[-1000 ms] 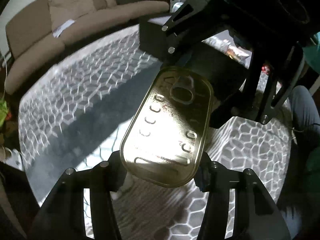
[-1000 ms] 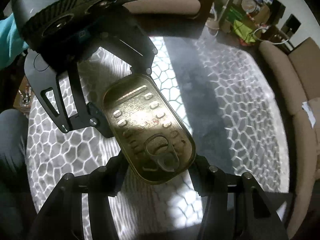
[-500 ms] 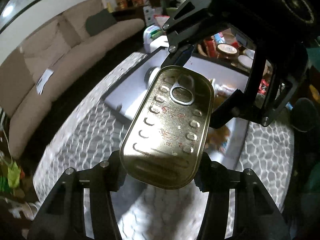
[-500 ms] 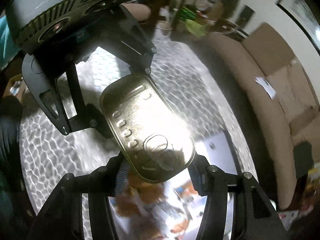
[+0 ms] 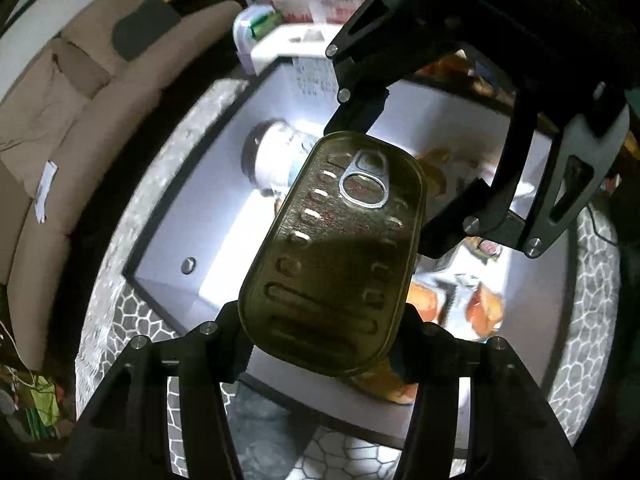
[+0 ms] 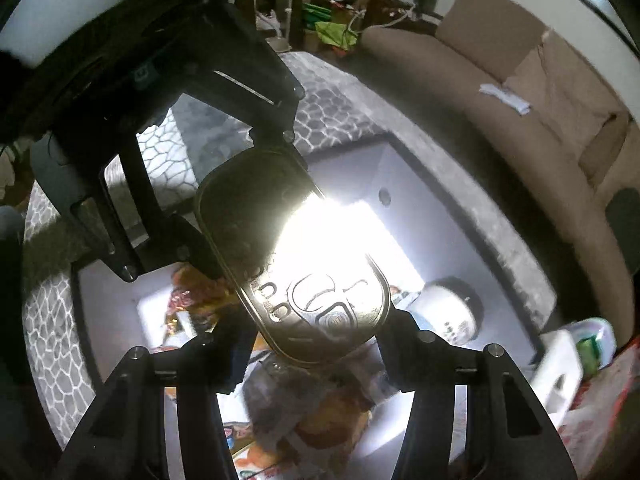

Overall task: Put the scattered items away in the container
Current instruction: 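Carry the tin over the box and lower it inside with the left tool, then open the left tool to release the tin and withdraw both tools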

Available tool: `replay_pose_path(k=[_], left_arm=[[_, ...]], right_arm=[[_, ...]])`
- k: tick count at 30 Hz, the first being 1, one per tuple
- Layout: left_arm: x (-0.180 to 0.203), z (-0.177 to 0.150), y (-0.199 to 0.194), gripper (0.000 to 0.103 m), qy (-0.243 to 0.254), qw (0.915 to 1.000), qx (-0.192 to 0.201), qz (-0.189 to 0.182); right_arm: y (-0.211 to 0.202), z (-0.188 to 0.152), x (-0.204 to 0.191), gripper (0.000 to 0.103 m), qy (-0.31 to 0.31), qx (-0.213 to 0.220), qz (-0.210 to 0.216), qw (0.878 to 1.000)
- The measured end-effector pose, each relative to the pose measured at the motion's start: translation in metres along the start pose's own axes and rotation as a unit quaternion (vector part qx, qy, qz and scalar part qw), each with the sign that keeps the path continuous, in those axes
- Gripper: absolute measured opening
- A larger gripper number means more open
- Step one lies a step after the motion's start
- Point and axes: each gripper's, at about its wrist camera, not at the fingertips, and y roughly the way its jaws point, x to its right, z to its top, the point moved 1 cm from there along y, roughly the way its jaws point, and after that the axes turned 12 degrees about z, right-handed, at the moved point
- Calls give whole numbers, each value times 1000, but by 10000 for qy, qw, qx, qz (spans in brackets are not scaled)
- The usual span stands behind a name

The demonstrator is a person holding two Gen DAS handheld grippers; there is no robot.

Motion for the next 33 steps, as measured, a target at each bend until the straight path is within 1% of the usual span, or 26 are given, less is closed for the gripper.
replay_pose_path(k=[6,9,13,14,16,19,23,25,30,32,33], left_arm=[[-3,-10,33,51,222,9987,-465,29],[-4,-12,43,50,283,9978,-603,50],[-1,-10,61,49,338,9962,-801,89],[-1,-11,66,49,331,9958,-849,103],[0,-12,72,49,410,9944,-922,304],[-2,-12,74,48,394,9937,-986,349],[3,-11,81,48,574,9904,-1121,561],[3,-12,83,47,617,9891,-1179,625],[10,-13,89,50,765,9834,-1356,933],[12,-12,86,52,753,9830,-1351,993],[13,-12,83,52,723,9829,-1280,1112]], right_arm=[[29,-1,22,55,207,9,468,9987],[35,-2,30,55,246,-32,587,9980],[47,-5,43,55,548,-191,740,9956],[50,-8,44,54,619,-239,732,9951],[53,-8,49,53,738,-284,673,9946],[54,-8,55,52,870,-299,668,9935],[53,-14,59,48,1020,-396,562,9924],[53,-16,60,48,1072,-419,501,9921],[44,-19,56,47,1052,-349,457,9928],[40,-22,53,47,1061,-358,401,9929],[36,-24,51,47,1071,-340,371,9930]])
